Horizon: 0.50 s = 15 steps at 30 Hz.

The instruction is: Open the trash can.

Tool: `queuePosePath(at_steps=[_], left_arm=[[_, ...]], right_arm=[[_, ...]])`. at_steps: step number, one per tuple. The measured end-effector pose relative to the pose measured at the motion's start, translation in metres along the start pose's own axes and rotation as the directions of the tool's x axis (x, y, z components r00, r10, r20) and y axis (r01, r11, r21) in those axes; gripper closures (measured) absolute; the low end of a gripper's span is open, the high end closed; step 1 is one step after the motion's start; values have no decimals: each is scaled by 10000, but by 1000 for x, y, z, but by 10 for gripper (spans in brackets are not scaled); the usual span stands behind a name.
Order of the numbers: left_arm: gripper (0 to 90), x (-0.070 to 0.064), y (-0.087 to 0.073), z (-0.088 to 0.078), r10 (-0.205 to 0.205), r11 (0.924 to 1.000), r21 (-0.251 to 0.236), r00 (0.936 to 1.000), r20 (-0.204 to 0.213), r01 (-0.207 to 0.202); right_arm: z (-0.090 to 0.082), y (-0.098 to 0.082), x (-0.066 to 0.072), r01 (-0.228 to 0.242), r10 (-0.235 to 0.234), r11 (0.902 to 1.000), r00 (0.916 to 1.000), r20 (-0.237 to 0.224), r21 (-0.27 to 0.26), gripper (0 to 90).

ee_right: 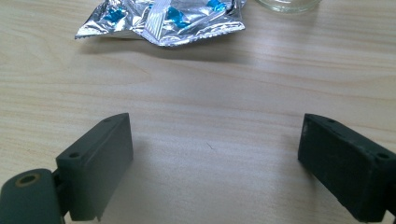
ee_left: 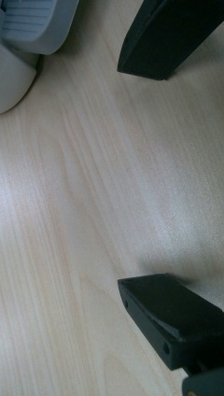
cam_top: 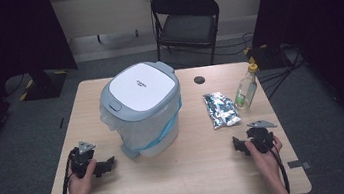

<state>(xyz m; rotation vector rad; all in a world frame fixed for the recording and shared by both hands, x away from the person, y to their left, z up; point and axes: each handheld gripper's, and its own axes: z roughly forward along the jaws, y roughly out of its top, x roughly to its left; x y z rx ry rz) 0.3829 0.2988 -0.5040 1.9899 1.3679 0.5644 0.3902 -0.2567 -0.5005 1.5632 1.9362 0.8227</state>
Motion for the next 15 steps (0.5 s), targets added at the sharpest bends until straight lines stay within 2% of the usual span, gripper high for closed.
queuePosePath(at_steps=[13, 15], left_arm=[[13, 2, -1, -1, 193, 9998, -39, 9998, 55, -193], [56, 2, 0, -2, 201, 9997, -161, 9997, 118, -200]], right_arm=[[-1, -1, 1, -39, 39, 10000, 10000, 76, -30, 106], [-1, -1, 3, -77, 77, 10000, 9999, 117, -54, 111]])
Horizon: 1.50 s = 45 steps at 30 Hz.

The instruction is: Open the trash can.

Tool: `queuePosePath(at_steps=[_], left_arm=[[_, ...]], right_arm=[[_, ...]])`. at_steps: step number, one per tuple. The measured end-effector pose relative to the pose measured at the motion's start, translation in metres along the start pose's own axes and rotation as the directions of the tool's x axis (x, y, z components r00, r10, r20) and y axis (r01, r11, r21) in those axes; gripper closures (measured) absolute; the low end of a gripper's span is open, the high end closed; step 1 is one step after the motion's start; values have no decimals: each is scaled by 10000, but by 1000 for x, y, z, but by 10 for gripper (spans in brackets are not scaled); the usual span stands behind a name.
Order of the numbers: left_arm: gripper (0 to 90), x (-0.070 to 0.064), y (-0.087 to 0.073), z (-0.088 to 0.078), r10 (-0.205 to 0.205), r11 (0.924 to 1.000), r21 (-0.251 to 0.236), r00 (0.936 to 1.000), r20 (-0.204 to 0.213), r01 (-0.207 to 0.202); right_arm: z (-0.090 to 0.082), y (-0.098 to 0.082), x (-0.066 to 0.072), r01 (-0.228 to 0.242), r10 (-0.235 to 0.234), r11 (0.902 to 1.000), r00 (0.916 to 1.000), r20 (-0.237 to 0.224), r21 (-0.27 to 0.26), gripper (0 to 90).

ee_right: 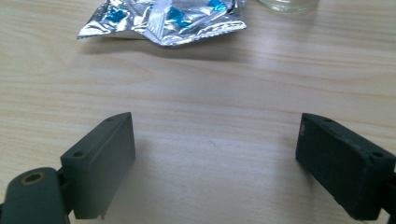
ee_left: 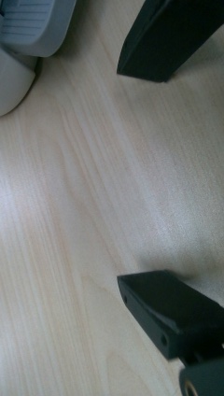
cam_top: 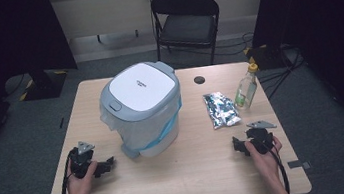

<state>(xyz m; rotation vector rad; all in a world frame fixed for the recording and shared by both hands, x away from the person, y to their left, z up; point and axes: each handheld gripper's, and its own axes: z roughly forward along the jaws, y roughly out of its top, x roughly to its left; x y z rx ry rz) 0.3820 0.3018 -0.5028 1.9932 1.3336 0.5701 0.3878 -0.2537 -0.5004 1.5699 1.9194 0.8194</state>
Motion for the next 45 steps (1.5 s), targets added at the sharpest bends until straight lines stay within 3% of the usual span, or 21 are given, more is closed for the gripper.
queuePosePath(at_steps=[3, 8, 11, 17, 19, 25, 27, 33, 39, 41, 45], left_arm=[[171, 0, 1, -1, -13, 9999, -138, 9997, -259, 10], [184, -2, 2, -4, 84, 9997, -204, 9994, -347, -92], [184, -1, 8, -6, -187, 9991, -390, 9998, -86, 184], [187, 2, 21, -10, 29, 9966, -824, 10000, 6, -28], [191, 0, 26, -9, 133, 9960, -883, 9996, 231, -112], [185, -12, 48, -6, 812, 9905, -1160, 9949, 601, -739], [185, -16, 49, -3, 670, 9901, -1284, 9948, 772, -567], [182, -25, 49, 4, 827, 9912, -1127, 9896, 1181, -694], [176, -32, 50, 8, 859, 9912, -1116, 9878, 1301, -715], [175, -33, 49, 10, 807, 9922, -1074, 9840, 1590, -640], [170, -37, 49, 16, 875, 9912, -1135, 9806, 1754, -682]], right_arm=[[-1, 0, 4, 74, -74, 10000, 9999, -96, -17, 127], [-2, 2, 7, 107, -105, 9998, 9999, -134, 140, 134], [-4, 4, 9, 169, -165, 9997, 9996, -218, 186, 133], [-11, 11, 22, 241, -245, 9997, 9986, -466, -91, 135], [-12, 13, 27, 343, -350, 9993, 9981, -513, -154, 135], [-7, 32, 52, 611, -666, 9969, 9907, -1188, -498, 138], [-5, 39, 60, 695, -763, 9960, 9887, -1288, -563, 139], [1, 58, 83, 824, -960, 9928, 9815, -1655, -871, 142], [11, 71, 104, 941, -1122, 9906, 9741, -1962, -991, 144], [14, 74, 110, 955, -1154, 9898, 9726, -2018, -1059, 146], [19, 79, 119, 980, -1182, 9899, 9693, -2156, -1022, 147]])
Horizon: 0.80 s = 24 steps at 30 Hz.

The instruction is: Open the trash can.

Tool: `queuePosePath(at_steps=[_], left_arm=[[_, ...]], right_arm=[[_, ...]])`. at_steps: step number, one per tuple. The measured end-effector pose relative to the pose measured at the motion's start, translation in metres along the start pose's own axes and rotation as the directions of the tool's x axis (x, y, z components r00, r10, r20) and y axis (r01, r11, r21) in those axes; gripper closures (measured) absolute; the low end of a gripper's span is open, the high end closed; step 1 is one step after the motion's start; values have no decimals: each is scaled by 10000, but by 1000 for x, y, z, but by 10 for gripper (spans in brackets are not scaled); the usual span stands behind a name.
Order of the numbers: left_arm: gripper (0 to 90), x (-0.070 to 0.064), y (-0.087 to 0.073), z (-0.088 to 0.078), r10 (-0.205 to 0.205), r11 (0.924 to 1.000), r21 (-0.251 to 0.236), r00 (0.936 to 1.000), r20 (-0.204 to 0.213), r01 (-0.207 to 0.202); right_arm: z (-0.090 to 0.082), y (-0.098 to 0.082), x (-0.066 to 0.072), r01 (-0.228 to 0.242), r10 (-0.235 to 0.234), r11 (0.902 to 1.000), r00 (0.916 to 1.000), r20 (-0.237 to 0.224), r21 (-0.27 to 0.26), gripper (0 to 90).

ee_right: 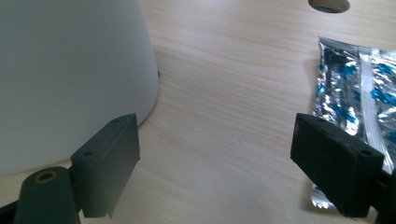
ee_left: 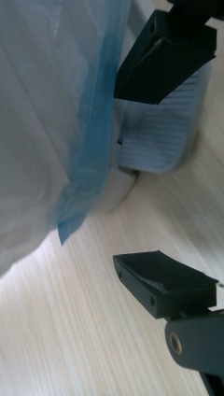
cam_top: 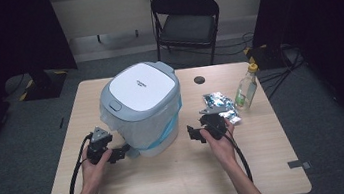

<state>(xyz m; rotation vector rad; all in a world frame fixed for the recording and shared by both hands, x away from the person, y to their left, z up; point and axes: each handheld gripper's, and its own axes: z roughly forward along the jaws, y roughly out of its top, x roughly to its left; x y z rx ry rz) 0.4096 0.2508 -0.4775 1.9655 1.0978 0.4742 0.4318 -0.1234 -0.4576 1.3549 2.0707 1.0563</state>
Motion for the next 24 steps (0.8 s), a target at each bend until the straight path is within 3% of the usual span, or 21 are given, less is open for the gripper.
queuePosePath(at_steps=[4, 8, 10, 11, 13, 16, 19, 22, 24], left_arm=[[184, -5, -2, 5, 234, 9996, 167, 9989, 399, -241], [194, -8, -4, 6, 79, 9998, 177, 9967, 810, -94], [193, -9, -3, 1, 312, 9993, 201, 9983, 498, -322], [195, -8, -4, -1, 229, 9997, 66, 9992, 332, -231], [214, -1, -7, -4, -36, 9994, -336, 10000, -22, 35], [210, 17, -13, -7, -758, 9969, -229, 9969, -217, 753], [213, 30, -14, -8, -1085, 9938, -313, 9919, -663, 1067], [215, 35, -14, 0, -463, 9984, 268, 9928, -1104, 496], [218, 36, -17, 4, -641, 9974, 284, 9941, -878, 668]], right_arm=[[3, 6, 4, 134, -135, 9998, 9999, -72, -156, 146], [6, 5, 1, 110, -110, 9999, 9999, 21, -82, 149], [6, 4, -1, 99, -99, 9999, 9999, 77, -28, 151], [5, 4, -1, 111, -111, 9999, 9999, 76, -41, 151], [4, 5, -2, 139, -138, 9998, 9998, 119, -103, 151], [4, 5, -4, 172, -170, 9998, 9997, 155, -129, 152], [6, 4, -4, 191, -189, 9998, 9997, 143, -72, 152], [11, 4, 0, 195, -195, 9998, 9998, -1, -13, 153], [14, 4, 3, 277, -277, 9996, 9996, -94, -21, 154]])
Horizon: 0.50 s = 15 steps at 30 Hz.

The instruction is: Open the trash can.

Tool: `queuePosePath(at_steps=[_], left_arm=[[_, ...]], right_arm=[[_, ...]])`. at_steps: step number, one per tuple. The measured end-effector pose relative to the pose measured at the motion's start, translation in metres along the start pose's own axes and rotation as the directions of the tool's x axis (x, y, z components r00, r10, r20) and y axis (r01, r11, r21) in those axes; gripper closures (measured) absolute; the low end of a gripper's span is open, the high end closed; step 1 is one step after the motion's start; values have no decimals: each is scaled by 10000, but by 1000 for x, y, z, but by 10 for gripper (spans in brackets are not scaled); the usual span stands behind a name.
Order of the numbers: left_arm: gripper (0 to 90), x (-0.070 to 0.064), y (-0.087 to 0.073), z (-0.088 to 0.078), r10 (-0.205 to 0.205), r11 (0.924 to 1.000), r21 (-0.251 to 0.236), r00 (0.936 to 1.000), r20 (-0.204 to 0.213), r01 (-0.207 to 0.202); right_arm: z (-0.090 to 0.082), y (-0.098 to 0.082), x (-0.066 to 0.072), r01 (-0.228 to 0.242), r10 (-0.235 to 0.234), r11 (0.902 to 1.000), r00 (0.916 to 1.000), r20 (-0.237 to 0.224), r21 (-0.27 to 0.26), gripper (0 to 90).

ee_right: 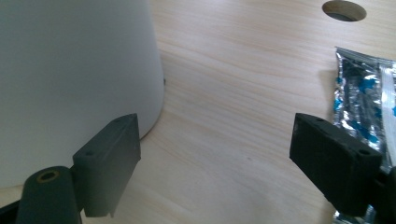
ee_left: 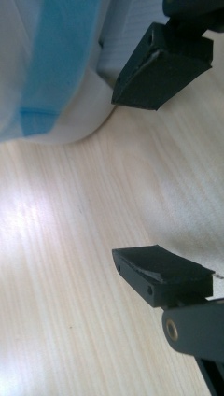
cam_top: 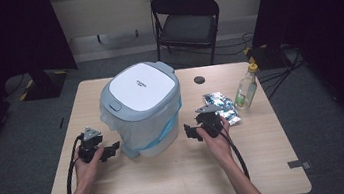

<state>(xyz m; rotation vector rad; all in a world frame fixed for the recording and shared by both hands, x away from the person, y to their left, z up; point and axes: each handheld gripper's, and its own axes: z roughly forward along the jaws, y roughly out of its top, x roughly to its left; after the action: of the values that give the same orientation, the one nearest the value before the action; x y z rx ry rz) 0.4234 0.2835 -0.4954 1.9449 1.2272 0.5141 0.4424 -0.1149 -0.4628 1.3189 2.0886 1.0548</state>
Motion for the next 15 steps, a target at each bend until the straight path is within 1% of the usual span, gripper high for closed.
queuePosePath(at_steps=[1, 3, 5, 6, 7, 8, 9, 10, 11, 12, 15], left_arm=[[213, -1, 0, 1, -25, 10000, 40, 10000, 85, 25], [236, -2, 0, 1, 55, 10000, -51, 10000, 75, -55], [225, -2, 0, 0, -16, 10000, -34, 9998, 220, 16], [246, -3, -1, 0, -47, 9999, -133, 9993, 383, 52], [302, -4, -2, 1, 52, 9997, -250, 9988, 479, -40], [335, -6, -2, 1, 75, 9995, -319, 9991, 426, -61], [346, -7, -1, 1, 129, 9994, -333, 9993, 343, -117], [360, -8, -1, 1, 121, 9993, -346, 9992, 378, -107], [391, -9, -1, 0, 224, 9992, -338, 9988, 435, -209], [413, -10, -2, 0, 187, 9993, -347, 9988, 462, -171], [413, -12, -4, -1, 179, 9993, -341, 9977, 657, -157]], right_arm=[[1, 0, 2, 43, -43, 10000, 10000, -18, 6, 154], [2, 0, 5, 107, -107, 9999, 9999, -68, -7, 154], [2, 1, 6, 46, -46, 10000, 10000, -85, -56, 155], [3, 1, 6, 41, -41, 10000, 9999, -104, -77, 155], [3, 2, 7, 45, -47, 9999, 9999, -118, -109, 155], [3, 2, 7, 30, -31, 9999, 9999, -125, -124, 157], [4, 2, 7, 26, -28, 9999, 9999, -144, -138, 162], [4, 2, 7, 11, -14, 9999, 9998, -205, -144, 167], [4, 2, 7, -3, -2, 9998, 9997, -256, -174, 167], [4, 2, 8, -53, 48, 9998, 9996, -281, -205, 167], [5, 3, 7, -131, 121, 9994, 9995, -294, -320, 167]])
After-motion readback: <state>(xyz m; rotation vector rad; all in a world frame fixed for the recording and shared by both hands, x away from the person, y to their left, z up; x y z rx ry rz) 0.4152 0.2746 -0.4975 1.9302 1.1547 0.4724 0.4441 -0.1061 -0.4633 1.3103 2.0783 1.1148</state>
